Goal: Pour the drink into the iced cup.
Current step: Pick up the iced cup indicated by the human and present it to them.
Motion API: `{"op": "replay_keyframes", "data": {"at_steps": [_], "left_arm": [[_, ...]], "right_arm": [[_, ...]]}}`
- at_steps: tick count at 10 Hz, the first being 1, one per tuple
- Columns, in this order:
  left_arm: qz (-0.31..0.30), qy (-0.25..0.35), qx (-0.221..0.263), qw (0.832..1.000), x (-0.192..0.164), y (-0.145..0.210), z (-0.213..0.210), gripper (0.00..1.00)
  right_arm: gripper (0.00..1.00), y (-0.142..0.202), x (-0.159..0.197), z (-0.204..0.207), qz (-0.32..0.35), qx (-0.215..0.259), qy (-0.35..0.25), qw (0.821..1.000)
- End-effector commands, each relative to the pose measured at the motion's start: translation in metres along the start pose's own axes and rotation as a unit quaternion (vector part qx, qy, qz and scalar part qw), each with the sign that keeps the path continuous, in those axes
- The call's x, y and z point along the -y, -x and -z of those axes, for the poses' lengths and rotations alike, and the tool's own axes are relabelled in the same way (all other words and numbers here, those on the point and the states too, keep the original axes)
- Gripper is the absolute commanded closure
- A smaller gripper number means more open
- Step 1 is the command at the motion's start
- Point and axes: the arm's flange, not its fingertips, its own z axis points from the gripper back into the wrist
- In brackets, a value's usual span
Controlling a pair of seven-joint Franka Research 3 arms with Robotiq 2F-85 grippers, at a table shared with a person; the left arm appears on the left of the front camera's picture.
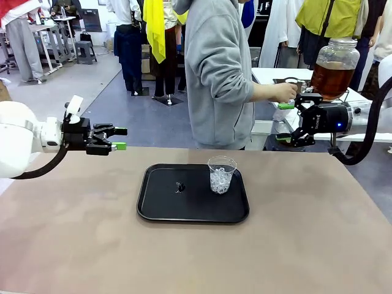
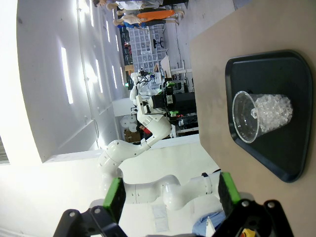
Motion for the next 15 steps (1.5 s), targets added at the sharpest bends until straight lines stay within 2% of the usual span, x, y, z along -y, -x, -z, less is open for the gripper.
{"op": "replay_keyframes", "data": {"at_steps": [1, 15], "left_arm": [[-0.001, 0.002, 0.001, 1.0, -0.0007, -0.002, 0.0003, 0.0], [-0.001, 0.002, 0.001, 1.0, -0.0007, -0.002, 0.0003, 0.0]], "right_arm": [[0.0, -0.0002, -0.0017, 0.0001, -0.001, 0.003, 0.001, 1.0], [0.0, -0.0002, -0.0017, 0.0001, -0.001, 0.003, 0.001, 1.0]]}}
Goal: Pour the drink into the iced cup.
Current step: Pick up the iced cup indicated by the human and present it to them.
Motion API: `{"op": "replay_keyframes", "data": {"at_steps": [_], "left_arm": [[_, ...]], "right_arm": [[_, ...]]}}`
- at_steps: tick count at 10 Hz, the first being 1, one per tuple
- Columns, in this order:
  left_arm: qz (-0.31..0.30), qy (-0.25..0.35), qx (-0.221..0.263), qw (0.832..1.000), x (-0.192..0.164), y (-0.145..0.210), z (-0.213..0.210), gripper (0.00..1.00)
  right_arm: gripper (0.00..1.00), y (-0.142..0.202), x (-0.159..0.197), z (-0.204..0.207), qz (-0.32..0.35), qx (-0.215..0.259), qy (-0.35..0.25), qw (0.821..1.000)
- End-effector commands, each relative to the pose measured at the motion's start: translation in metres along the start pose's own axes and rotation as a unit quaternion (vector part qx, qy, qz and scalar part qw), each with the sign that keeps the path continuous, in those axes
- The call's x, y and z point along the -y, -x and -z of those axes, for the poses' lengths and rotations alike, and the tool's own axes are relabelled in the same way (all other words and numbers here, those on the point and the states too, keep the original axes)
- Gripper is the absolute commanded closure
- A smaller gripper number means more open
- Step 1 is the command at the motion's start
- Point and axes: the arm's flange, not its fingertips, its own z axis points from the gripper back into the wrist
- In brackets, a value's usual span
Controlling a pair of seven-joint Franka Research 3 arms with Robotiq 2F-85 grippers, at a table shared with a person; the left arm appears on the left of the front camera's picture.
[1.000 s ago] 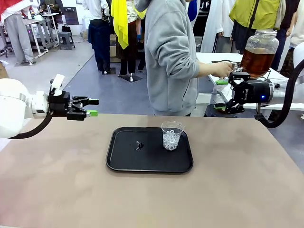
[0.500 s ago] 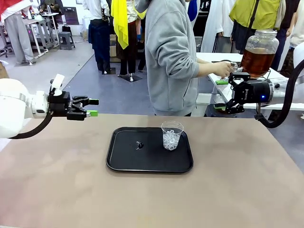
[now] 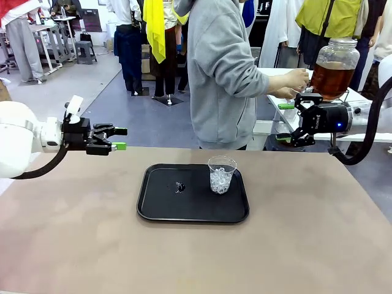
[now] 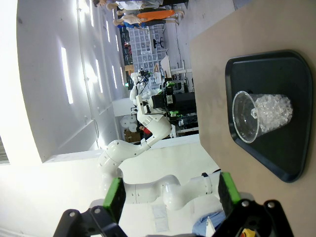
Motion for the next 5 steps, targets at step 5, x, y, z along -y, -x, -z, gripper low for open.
{"op": "replay_keyframes", "data": {"at_steps": [5], "left_arm": [[-0.001, 0.002, 0.001, 1.0, -0.0007, -0.002, 0.0003, 0.0]], "right_arm": [[0.0, -0.0002, -0.0017, 0.0001, -0.001, 0.003, 0.001, 1.0]]}}
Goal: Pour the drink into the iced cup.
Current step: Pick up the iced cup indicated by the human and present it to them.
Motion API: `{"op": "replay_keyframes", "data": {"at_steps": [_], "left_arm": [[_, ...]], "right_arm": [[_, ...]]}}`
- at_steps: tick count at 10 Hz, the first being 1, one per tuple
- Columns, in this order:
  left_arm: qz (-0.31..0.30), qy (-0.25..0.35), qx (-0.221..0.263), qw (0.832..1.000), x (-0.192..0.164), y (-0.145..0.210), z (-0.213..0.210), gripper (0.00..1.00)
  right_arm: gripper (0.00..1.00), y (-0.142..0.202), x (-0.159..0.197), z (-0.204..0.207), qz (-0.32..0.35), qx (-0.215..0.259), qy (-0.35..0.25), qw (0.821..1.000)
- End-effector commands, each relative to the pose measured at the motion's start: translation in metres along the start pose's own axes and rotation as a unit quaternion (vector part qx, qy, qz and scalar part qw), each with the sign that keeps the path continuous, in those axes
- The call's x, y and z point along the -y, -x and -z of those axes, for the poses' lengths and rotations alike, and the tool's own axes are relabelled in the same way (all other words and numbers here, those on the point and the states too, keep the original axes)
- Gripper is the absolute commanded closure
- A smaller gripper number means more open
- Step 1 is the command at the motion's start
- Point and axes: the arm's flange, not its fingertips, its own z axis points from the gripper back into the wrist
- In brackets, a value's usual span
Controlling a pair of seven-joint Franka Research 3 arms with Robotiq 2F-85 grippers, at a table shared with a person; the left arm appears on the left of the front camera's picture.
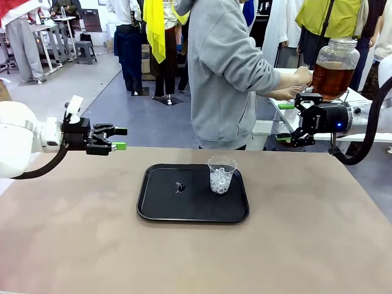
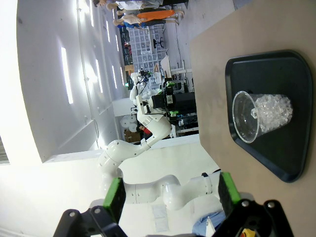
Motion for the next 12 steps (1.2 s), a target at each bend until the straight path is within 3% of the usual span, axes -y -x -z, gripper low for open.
{"op": "replay_keyframes", "data": {"at_steps": [1, 12], "left_arm": [[-0.001, 0.002, 0.001, 1.0, -0.0007, -0.002, 0.0003, 0.0], [-0.001, 0.002, 0.001, 1.0, -0.0007, -0.002, 0.0003, 0.0]], "right_arm": [[0.0, -0.0002, -0.0017, 0.0001, -0.001, 0.003, 0.001, 1.0], [0.0, -0.0002, -0.0017, 0.0001, -0.001, 0.003, 0.001, 1.0]]}}
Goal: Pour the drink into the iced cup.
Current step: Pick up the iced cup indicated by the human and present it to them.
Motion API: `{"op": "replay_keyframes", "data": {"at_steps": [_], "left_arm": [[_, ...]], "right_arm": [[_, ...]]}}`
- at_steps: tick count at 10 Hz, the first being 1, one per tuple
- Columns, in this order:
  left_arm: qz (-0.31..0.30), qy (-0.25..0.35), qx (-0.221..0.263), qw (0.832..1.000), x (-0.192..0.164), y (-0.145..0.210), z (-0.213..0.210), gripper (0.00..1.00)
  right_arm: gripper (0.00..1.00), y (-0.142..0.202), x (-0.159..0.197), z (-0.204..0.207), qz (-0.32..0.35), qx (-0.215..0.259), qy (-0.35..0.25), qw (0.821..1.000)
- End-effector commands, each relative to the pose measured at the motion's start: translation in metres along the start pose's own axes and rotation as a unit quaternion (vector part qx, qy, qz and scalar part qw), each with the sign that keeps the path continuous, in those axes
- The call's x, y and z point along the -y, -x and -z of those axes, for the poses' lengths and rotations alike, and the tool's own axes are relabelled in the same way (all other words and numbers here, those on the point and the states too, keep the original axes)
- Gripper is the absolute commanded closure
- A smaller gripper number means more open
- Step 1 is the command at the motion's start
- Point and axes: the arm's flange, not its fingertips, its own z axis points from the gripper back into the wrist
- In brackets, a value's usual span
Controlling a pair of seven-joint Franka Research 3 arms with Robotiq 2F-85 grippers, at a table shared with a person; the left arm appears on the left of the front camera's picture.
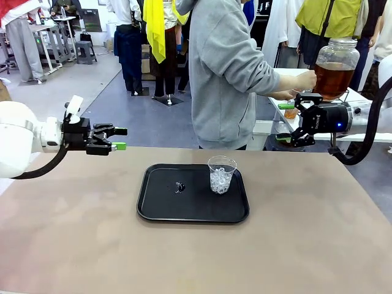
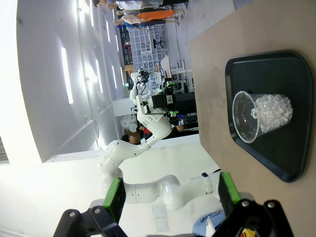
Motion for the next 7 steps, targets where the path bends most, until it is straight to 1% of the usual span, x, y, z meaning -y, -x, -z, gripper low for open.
{"op": "replay_keyframes", "data": {"at_steps": [1, 7], "left_arm": [[-0.001, 0.002, 0.001, 1.0, -0.0007, -0.002, 0.0003, 0.0], [-0.001, 0.002, 0.001, 1.0, -0.0007, -0.002, 0.0003, 0.0]], "right_arm": [[0.0, -0.0002, -0.0017, 0.0001, -0.001, 0.003, 0.001, 1.0], [0.0, -0.0002, -0.0017, 0.0001, -0.001, 0.003, 0.001, 1.0]]}}
